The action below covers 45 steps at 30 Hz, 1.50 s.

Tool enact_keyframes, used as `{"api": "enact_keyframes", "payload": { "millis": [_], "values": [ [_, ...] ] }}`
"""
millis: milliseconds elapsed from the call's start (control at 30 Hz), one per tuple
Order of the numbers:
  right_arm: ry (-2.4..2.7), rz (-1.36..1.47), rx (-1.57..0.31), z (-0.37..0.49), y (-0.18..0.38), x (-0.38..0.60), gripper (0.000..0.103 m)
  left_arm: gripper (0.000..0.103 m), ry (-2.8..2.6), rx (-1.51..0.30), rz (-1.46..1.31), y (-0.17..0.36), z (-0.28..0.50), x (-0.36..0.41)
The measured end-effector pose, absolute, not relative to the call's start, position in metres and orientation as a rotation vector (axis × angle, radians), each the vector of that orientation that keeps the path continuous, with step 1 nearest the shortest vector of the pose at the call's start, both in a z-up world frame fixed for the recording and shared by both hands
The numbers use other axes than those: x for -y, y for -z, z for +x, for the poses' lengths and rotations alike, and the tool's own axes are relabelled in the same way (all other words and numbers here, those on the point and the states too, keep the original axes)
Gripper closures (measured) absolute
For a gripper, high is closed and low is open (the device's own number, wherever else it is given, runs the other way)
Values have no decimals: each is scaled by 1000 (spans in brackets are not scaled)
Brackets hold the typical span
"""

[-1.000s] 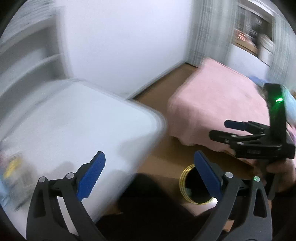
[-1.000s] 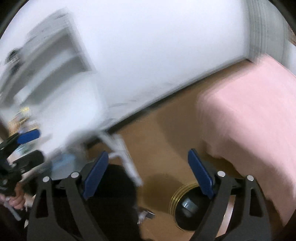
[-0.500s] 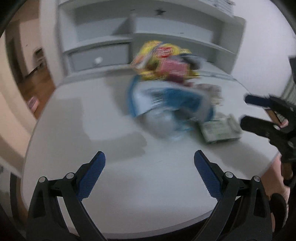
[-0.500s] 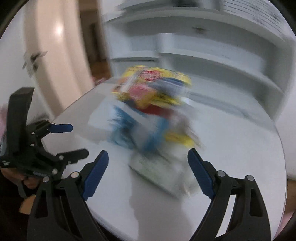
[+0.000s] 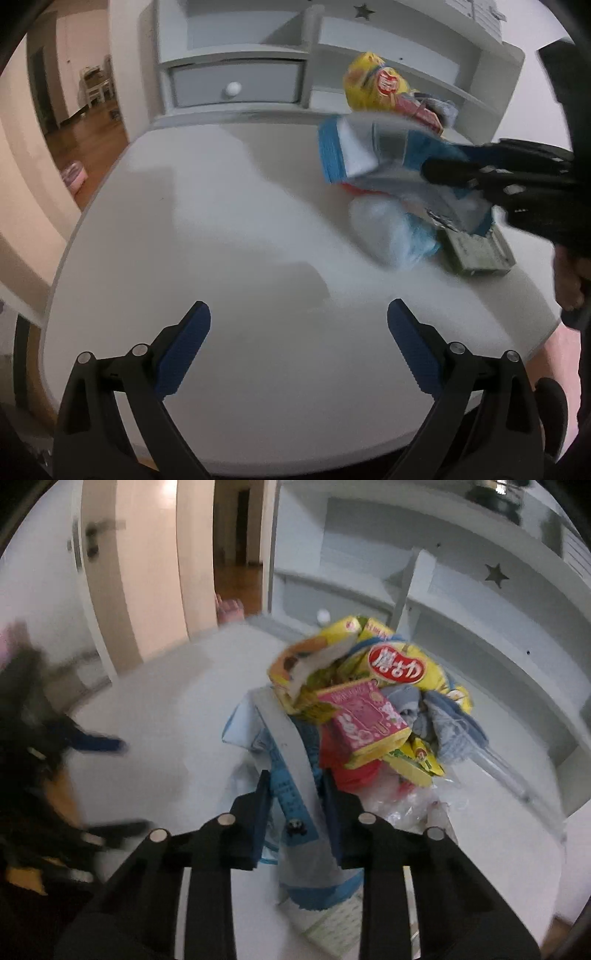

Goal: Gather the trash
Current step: 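Grasp a white-blue cloth with the left tool while the right tool grasps the blue-white bag, then lower both items into the black bin and open both tools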

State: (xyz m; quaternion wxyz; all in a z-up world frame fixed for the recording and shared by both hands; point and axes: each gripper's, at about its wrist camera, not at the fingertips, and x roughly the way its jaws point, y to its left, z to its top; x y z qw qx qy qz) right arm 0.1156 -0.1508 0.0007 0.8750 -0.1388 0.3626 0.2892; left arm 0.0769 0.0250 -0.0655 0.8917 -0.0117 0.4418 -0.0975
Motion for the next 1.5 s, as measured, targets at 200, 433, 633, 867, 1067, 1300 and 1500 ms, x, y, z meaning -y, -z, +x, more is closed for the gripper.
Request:
{"api": "enact_keyframes", "payload": {
  "millis": [200,433,633,867,1067,1300,1500],
  "values": [
    [-652,-31,-746,100,-35,196,76,9,290,-897,-9,61,101,12],
    [-636,160,-736,76,-48,246,76,10,280,-892,50,70,127,41],
    [-494,244,-702,39,-45,308,76,78,312,-925,56,72,131,42],
    [-216,345,-646,-29,-35,404,76,80,305,-817,77,26,108,31],
    [121,455,-605,-120,-7,496,76,80,513,-727,142,-13,84,114],
    [548,569,-623,-252,49,575,76,80,1006,-683,261,-12,7,298],
    [779,682,-698,-341,109,613,76,80,1330,-784,390,57,-85,438]
  ]
}}
